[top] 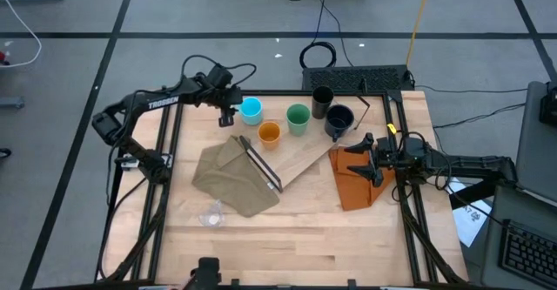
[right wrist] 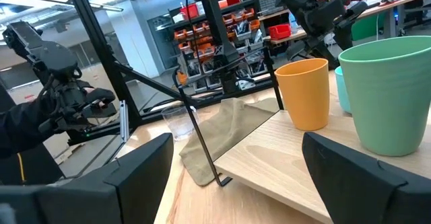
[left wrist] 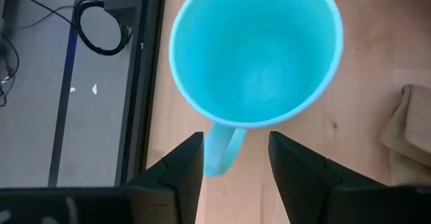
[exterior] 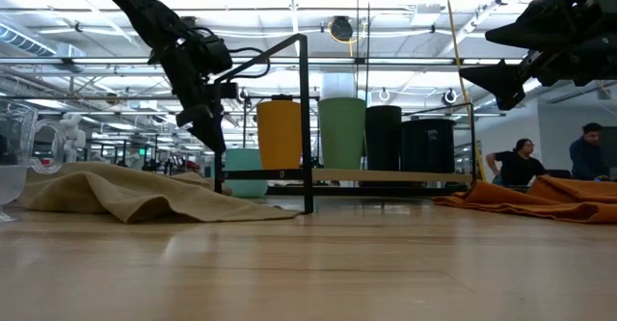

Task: Stack small to large cups/mugs on shelf
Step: Put the light blue mug on the shelf

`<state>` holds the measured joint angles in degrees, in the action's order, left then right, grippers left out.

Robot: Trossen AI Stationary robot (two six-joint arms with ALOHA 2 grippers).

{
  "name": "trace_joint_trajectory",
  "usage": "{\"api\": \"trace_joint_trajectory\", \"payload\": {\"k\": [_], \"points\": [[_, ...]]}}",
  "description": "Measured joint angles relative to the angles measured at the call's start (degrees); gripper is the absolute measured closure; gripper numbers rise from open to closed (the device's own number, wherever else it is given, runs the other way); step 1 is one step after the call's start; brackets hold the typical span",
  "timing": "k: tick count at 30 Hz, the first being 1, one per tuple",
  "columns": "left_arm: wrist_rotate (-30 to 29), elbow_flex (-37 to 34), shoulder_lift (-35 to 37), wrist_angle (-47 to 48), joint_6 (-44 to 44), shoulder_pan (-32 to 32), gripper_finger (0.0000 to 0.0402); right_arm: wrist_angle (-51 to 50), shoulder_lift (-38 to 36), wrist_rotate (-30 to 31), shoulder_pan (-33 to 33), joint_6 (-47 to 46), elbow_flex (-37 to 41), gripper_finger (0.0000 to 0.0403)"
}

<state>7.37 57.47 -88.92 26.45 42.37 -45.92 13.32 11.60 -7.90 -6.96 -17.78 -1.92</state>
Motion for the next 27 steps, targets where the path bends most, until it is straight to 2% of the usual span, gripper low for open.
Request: {"api": "trace_joint_trajectory", "payload": {"k": [6, 10, 20, 27], "points": [[0.51, 0.0, 0.0, -0.01, -0.48, -2.1, 0.0234, 0.0, 0.0, 0.0, 0.0, 0.04, 0.01, 0.008], [3.7, 0.0, -0.15, -0.43, 0.19, -2.94, 0.0234, 0.0, 0.0, 0.01, 0.0, 0.26, 0.01, 0.008], [2.62, 0.0, -5.23, -2.74, 0.16, -3.07, 0.0234, 0.1, -0.02, 0.02, 0.0, 0.36, -0.01, 0.008], [2.52, 0.0, -5.62, -2.99, 0.02, -3.4, 0.0234, 0.11, -0.01, 0.04, 0.0, 0.26, 0.01, 0.008]]}}
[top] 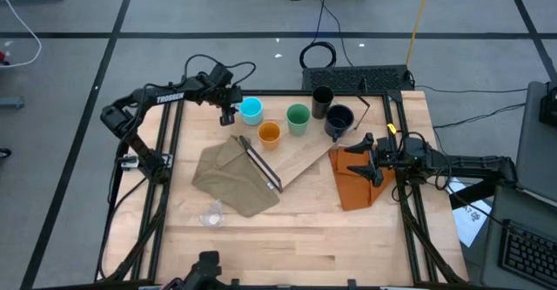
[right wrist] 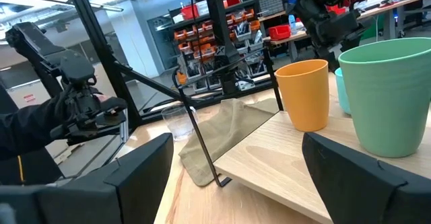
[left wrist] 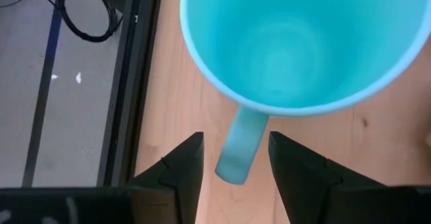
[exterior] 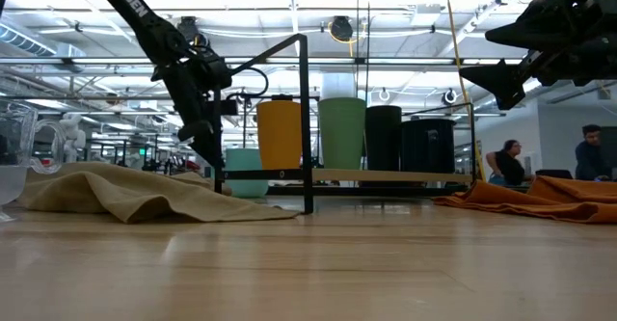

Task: Stack small to large cups/mugs on shelf
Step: Put the light blue mug on the shelf

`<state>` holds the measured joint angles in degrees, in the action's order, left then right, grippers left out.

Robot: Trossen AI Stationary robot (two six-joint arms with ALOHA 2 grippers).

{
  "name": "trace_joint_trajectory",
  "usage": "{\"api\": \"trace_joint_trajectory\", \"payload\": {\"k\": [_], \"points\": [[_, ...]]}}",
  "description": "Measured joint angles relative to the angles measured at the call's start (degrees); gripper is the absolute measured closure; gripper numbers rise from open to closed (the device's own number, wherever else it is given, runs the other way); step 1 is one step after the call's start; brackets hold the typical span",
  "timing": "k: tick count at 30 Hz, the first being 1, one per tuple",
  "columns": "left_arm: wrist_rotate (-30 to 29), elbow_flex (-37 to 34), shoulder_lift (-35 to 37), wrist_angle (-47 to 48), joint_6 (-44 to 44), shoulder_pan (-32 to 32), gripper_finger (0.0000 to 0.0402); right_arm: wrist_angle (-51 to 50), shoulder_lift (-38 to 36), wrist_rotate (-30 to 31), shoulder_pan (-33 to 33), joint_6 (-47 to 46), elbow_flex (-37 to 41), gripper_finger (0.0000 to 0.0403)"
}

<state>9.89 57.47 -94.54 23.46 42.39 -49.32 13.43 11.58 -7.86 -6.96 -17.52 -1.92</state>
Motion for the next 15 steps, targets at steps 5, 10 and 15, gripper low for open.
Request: {"api": "trace_joint_trajectory", "payload": {"k": [5, 10, 15], "points": [[0.0, 0.0, 0.0, 0.02, -0.53, -0.22, 0.0241, 0.0, -0.01, 0.02, 0.0, -0.01, -0.01, 0.008], [0.58, 0.0, 0.0, -0.07, -0.72, -0.22, 0.029, 0.0, -0.01, 0.02, 0.0, 0.0, -0.01, 0.008], [0.62, 0.0, 0.0, -0.17, -0.95, -0.22, 0.035, 0.0, -0.01, 0.02, 0.0, 0.0, -0.01, 0.008]]}}
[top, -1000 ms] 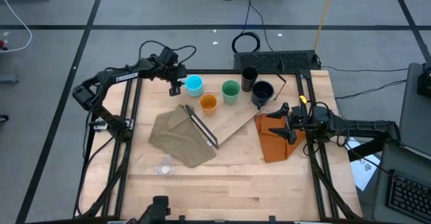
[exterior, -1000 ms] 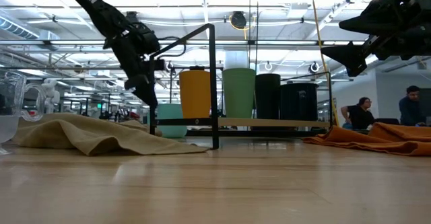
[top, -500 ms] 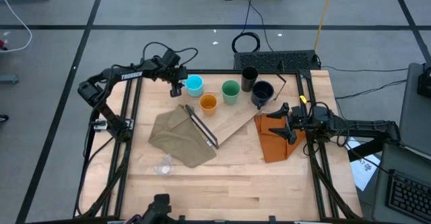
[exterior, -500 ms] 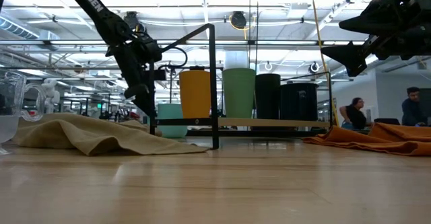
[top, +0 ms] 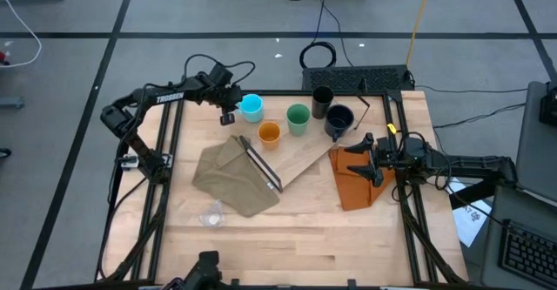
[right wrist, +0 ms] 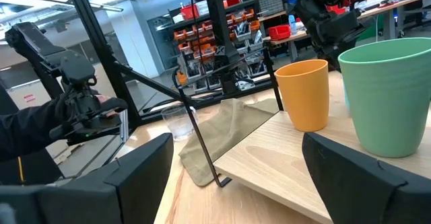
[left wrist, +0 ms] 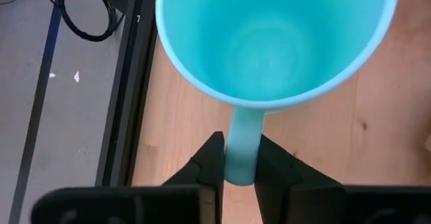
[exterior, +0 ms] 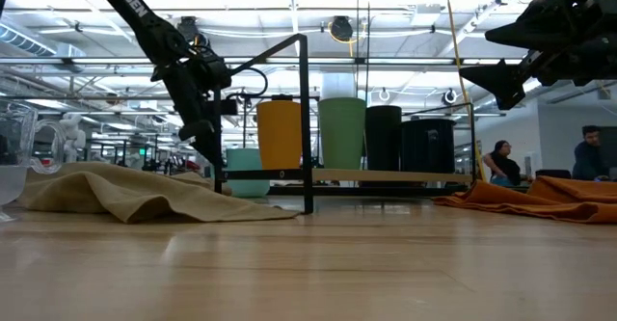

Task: Stack small to large cups/mugs on shelf
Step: Put the light blue mug on the shelf

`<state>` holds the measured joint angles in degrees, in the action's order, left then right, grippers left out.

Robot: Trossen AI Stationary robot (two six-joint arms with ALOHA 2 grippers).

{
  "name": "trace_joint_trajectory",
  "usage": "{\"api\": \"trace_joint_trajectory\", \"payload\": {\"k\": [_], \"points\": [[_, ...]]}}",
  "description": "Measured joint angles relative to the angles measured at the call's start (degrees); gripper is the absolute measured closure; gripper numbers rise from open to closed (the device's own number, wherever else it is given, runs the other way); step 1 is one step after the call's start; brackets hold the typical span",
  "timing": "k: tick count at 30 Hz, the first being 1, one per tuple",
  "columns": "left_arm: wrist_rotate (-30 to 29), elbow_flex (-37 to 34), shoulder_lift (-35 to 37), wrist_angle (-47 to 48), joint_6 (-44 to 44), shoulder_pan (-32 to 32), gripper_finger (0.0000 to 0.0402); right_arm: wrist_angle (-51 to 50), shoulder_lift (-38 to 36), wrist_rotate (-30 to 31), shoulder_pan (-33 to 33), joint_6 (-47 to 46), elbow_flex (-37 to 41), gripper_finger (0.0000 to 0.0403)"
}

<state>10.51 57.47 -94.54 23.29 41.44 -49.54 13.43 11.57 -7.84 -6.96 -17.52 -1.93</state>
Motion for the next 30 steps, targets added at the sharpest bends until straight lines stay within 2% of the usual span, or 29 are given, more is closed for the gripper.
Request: {"api": "trace_joint_trajectory", "payload": {"k": [11, 19, 30], "points": [[-1.53, 0.02, 0.0, 0.57, -3.02, 0.11, 0.0352, 0.02, 0.0, 0.0, -0.02, -0.38, 0.02, 0.008], [-8.04, 0.09, 1.36, 2.61, -5.64, 1.83, 0.0352, 0.01, 0.0, 0.0, 0.0, -2.76, 0.0, 0.008], [-11.43, 0.02, 12.75, 7.3, -8.61, 4.15, 0.0352, -0.09, 0.02, -0.02, 0.0, -2.64, 0.02, 0.008]]}}
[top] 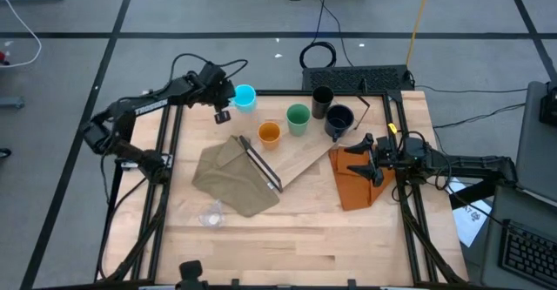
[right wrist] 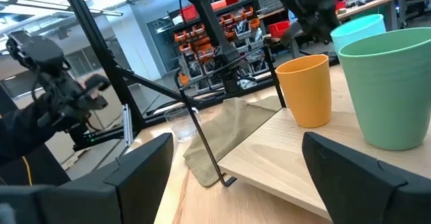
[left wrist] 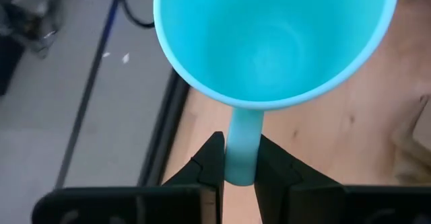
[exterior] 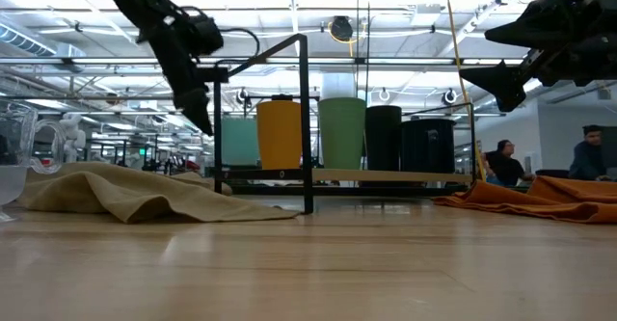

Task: Stack small to large cups/mugs on shelf
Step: Put the light blue mug on the shelf

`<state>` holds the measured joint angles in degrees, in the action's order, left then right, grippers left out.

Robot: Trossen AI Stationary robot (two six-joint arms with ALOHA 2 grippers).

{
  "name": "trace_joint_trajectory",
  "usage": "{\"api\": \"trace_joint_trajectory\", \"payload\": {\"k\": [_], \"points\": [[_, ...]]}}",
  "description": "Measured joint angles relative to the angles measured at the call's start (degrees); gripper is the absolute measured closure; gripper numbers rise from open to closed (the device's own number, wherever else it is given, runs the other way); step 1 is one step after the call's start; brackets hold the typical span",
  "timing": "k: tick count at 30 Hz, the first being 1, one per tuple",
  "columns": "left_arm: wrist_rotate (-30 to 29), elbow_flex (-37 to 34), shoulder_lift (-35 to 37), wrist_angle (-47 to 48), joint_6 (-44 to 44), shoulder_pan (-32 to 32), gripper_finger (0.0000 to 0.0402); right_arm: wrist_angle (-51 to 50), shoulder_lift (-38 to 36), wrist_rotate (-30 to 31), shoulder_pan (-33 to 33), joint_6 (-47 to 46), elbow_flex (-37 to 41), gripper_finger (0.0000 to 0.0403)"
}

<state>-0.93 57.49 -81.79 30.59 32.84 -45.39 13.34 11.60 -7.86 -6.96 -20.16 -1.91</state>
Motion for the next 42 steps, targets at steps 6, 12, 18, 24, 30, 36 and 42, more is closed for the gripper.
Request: {"api": "trace_joint_trajectory", "payload": {"k": [6, 12, 18, 24, 30, 36, 42], "points": [[-3.73, 0.0, 6.92, 4.09, -1.68, 1.4, 0.0352, -0.11, -0.02, -0.03, 0.0, 0.27, 0.0, 0.008], [-5.48, 0.0, 14.7, 6.41, -3.45, 4.76, 0.0352, -0.13, 0.0, -0.03, 0.0, 0.26, -0.01, 0.008], [-8.19, 0.0, 22.57, 7.73, -6.05, 9.1, 0.0352, -0.11, -0.02, -0.04, 0.0, 0.26, -0.02, 0.008], [-10.13, 0.0, 27.79, 7.39, -8.09, 14.21, 0.0352, -0.09, -0.01, -0.03, 0.0, 0.26, -0.02, 0.008], [-14.96, 0.0, 30.5, 7.29, -9.19, 20.05, 0.0352, -0.06, -0.01, -0.04, 0.0, 0.26, -0.01, 0.008], [-20.34, 0.0, 31.79, 6.81, -10.14, 27.51, 0.0352, 0.13, -0.01, 0.0, 0.0, 0.26, -0.02, 0.008], [-26.19, 0.0, 31.75, 6.22, -11.49, 36.05, 0.0352, 0.48, -0.01, 0.02, 0.0, 0.26, 0.0, 0.008]]}}
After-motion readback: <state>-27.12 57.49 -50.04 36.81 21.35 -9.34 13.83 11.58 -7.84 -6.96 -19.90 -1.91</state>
